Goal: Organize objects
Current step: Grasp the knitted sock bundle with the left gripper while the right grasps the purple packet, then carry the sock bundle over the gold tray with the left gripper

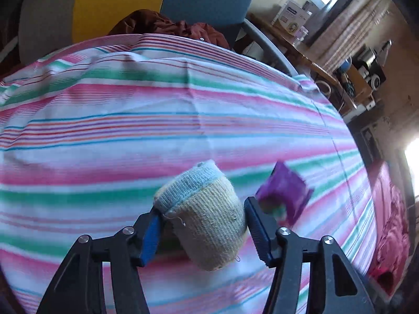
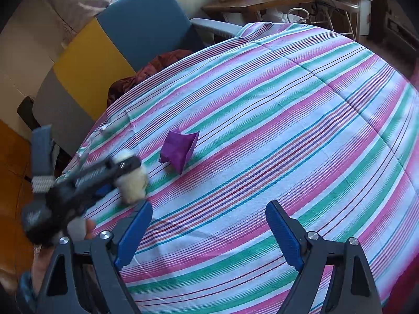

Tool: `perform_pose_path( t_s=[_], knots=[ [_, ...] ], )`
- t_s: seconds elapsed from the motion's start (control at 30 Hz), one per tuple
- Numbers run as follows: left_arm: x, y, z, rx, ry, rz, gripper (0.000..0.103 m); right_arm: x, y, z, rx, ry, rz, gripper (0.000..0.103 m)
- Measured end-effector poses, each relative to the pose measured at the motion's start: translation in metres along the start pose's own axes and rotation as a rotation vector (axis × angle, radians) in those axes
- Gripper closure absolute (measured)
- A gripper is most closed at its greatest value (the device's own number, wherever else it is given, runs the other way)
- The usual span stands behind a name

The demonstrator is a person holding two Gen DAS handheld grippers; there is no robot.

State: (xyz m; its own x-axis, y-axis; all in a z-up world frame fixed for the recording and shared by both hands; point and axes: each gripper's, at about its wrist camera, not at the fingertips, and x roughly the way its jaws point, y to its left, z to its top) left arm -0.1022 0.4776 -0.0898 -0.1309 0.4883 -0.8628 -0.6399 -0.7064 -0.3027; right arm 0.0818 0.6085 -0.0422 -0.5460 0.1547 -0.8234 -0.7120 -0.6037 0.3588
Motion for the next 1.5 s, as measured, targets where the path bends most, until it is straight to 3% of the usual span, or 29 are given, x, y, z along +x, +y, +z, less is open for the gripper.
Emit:
perform_pose_path(
  t_s=[0.2, 0.4, 0.5, 0.63, 0.87, 0.97, 1.03, 1.1, 1.13, 1.5],
  knots=[
    [-0.039, 0.011, -0.066, 0.143, 0.007, 0.020, 0.043, 0.003, 0.003, -0.002, -0.026, 0.003, -0.024, 0.014],
    [-0.068, 0.013, -0.120, 0.254, -0.016, 0.031, 0.043, 0.007, 0.023, -0.010, -0.148, 0.010, -0.038, 0.014],
    [-0.068, 0.013, -0.124, 0.261, -0.026, 0.024, 0.043, 0.005, 0.042, -0.006, -0.260, -0.002, -0.044, 0.014],
    [-0.065, 0.020, -0.121, 0.227, -0.019, -0.003, 0.043, 0.015, 0.073, 0.014, -0.519, -0.029, -0.072, 0.014],
    [-0.059, 0.027, -0.123, 0.185, 0.012, -0.063, 0.046, 0.069, 0.098, 0.038, -0.835, 0.107, -0.177, 0.014],
    [-0.059, 0.021, -0.126, 0.209, 0.007, -0.048, 0.049, 0.090, 0.105, 0.042, -0.927, 0.143, -0.234, 0.014],
    [-0.058, 0.018, -0.127, 0.225, 0.002, -0.040, 0.049, 0.104, 0.106, 0.044, -0.947, 0.173, -0.249, 0.019],
    [-0.058, 0.019, -0.127, 0.227, -0.002, -0.040, 0.049, 0.112, 0.105, 0.044, -0.944, 0.194, -0.248, 0.061],
    [-0.058, 0.019, -0.127, 0.224, -0.004, -0.044, 0.050, 0.116, 0.102, 0.044, -0.916, 0.217, -0.245, 0.067],
    [-0.067, 0.021, -0.135, 0.229, -0.040, -0.025, 0.052, 0.077, 0.063, 0.003, -0.643, 0.263, -0.118, 0.069]
  ],
)
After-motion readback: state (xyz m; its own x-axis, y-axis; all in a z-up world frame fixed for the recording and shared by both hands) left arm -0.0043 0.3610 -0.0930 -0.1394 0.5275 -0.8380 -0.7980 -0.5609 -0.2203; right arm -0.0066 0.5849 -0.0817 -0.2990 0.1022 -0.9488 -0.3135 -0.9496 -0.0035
